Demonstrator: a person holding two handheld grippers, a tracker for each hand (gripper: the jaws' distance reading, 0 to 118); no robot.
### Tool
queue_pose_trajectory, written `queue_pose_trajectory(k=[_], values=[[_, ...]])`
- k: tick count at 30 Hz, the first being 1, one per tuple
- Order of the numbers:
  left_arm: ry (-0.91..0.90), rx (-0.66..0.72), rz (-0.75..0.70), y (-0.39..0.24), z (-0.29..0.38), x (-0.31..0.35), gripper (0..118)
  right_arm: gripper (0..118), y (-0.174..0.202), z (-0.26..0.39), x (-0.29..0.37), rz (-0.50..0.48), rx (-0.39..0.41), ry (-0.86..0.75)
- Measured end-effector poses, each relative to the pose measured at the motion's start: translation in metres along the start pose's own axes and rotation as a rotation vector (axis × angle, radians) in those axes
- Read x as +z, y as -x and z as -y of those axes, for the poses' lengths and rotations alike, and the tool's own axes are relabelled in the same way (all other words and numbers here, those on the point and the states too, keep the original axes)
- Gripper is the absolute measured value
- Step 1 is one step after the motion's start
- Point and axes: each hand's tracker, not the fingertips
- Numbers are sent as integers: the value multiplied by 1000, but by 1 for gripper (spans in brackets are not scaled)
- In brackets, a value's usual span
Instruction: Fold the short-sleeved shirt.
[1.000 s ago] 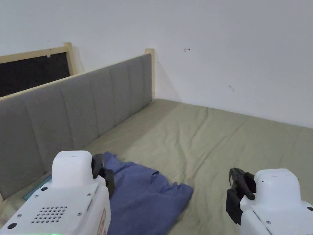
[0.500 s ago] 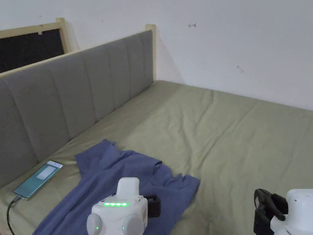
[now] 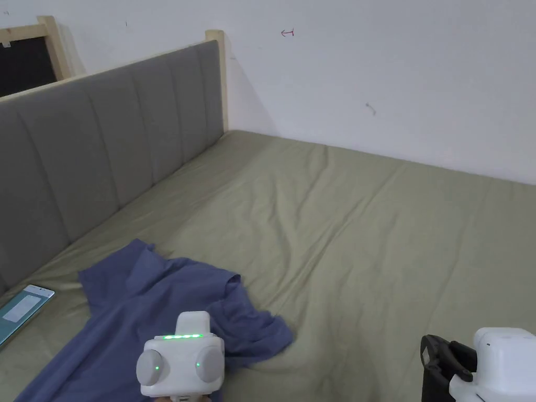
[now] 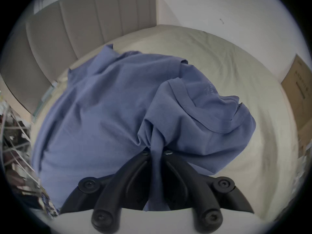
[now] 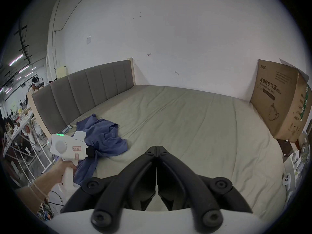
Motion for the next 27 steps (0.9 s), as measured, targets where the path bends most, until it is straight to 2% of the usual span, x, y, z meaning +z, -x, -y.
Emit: queue_pose_trajectory(k=[1,4,7,10,14,15,19,23,27], values=[[39,46,101,4,-2,-3,6,0,0,0,3,8,7,2],[73,84,125,13,-15,4,6,0,-5,-3,15,27,23,-13],[58,204,233,31,-22,23,6,0,-16,-7,28,53,4,-42],[-3,255,306,42,-33,53,6,0,-30,-10,40,79,-25,-71],[-91,287,436,25,-65,103,6,0,-52,-10,60,133,-58,-101],[-107,306,482,13,-73,115,6,0,-58,-10,66,150,-66,-109],[-162,158,643,-68,-98,163,6,0,-86,-9,91,231,-102,-146],[-130,84,908,-175,-99,211,6,0,-120,-10,124,335,-150,-190],[-103,-136,1078,-288,-63,262,6,0,-157,-5,161,464,-182,-231]])
